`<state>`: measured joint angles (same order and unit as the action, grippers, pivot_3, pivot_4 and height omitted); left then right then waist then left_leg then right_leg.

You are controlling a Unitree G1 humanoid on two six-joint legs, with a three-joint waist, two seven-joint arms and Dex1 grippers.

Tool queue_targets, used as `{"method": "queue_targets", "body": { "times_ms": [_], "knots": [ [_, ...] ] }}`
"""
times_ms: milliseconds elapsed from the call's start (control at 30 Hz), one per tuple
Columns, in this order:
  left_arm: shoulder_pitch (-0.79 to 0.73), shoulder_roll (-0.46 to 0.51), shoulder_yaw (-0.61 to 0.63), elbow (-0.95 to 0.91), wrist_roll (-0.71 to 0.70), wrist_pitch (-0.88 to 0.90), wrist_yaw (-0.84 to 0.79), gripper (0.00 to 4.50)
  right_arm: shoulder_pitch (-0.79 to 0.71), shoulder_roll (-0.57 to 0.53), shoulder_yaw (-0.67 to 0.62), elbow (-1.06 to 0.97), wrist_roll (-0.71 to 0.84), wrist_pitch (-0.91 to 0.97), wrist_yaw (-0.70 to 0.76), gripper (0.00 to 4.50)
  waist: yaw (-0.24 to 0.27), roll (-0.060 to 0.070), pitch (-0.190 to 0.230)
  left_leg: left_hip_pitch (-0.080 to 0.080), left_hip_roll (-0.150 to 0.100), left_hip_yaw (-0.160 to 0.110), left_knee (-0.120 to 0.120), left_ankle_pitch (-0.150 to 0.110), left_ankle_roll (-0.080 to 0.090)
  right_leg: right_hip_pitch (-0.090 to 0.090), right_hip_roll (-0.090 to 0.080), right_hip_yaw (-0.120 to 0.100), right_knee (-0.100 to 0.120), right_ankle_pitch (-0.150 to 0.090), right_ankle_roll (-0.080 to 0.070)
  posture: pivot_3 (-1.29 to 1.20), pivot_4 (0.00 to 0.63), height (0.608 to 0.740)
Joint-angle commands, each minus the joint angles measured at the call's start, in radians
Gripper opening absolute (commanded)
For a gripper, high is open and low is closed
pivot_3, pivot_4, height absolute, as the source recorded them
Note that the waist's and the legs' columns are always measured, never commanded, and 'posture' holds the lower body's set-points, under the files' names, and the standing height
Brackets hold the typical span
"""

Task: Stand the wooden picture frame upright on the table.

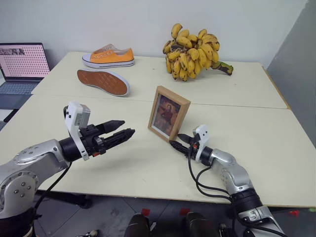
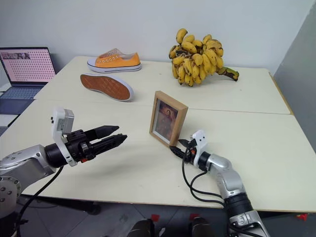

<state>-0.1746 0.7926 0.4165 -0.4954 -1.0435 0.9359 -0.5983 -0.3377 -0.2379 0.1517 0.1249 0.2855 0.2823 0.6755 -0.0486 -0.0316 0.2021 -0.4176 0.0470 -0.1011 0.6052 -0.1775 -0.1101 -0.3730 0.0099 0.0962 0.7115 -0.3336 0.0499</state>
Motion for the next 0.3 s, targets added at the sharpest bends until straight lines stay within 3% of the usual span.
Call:
{"method": "queue_targets", "body": {
  "times_ms": [33, 167, 300],
  "knots": [
    [-0.017, 0.002, -0.010, -0.018, 0.008, -0.033, -0.005, 3.35, 0.118, -0.193, -0.021, -0.281, -0.049, 0.060, 0.049, 2.90, 0.011, 0.001, 0.000, -0.001, 0.000, 0.000, 0.000, 0.000, 0.000, 0.000, 0.000, 0.000, -0.001, 0.000, 0.001, 0.00, 0.150, 0.740],
    [-0.028, 0.015, -0.016, 0.013, 0.017, -0.034, -0.028, 3.35, 0.158, -0.359, -0.186, -0.582, 0.112, 0.296, 0.041, 2.90, 0.010, 0.001, 0.001, -0.002, 0.000, 0.000, 0.000, 0.000, 0.000, 0.000, 0.000, 0.000, -0.004, -0.001, 0.001, 0.00, 0.150, 0.740],
    [-0.052, 0.016, -0.043, 0.046, 0.048, -0.042, -0.038, 3.35, 0.075, -0.373, -0.298, -0.718, 0.294, 0.514, -0.037, 2.90, -0.005, 0.001, 0.001, 0.000, 0.002, 0.001, -0.001, 0.000, 0.000, -0.001, 0.002, 0.002, -0.002, -0.001, 0.002, 0.00, 0.150, 0.740]
  ]
}}
